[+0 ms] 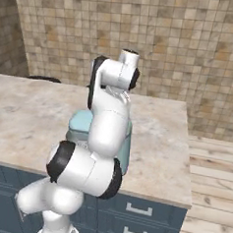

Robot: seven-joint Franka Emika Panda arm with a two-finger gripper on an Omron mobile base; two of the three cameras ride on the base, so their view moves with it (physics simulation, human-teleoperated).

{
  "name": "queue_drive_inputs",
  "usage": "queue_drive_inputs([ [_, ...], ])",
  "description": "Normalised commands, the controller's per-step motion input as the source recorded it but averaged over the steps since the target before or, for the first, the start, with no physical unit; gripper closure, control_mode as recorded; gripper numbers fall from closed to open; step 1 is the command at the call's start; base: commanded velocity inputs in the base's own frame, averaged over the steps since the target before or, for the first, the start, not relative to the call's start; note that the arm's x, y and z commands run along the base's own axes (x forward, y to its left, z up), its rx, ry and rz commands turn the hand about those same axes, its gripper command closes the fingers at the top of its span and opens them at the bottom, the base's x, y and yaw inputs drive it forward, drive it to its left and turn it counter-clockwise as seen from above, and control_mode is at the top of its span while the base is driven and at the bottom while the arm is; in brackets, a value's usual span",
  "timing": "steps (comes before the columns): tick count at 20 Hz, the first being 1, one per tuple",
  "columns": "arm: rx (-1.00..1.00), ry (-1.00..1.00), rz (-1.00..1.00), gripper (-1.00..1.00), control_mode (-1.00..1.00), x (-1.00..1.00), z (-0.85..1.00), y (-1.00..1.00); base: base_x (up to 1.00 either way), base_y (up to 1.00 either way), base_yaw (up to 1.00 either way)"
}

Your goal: Close the stand mixer head.

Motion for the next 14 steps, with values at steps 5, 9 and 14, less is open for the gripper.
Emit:
queue_drive_inputs([
  [5, -0.37, -0.03, 0.06, -1.00, -1.00, 0.14, 0.09, 0.92, 0.00, 0.00, 0.00],
  [9, -0.10, -0.09, 0.02, -1.00, -1.00, -0.24, 0.03, 0.29, 0.00, 0.00, 0.00],
  [14, -0.01, -0.03, 0.00, -1.00, -1.00, -0.09, 0.00, 0.03, 0.00, 0.00, 0.00],
])
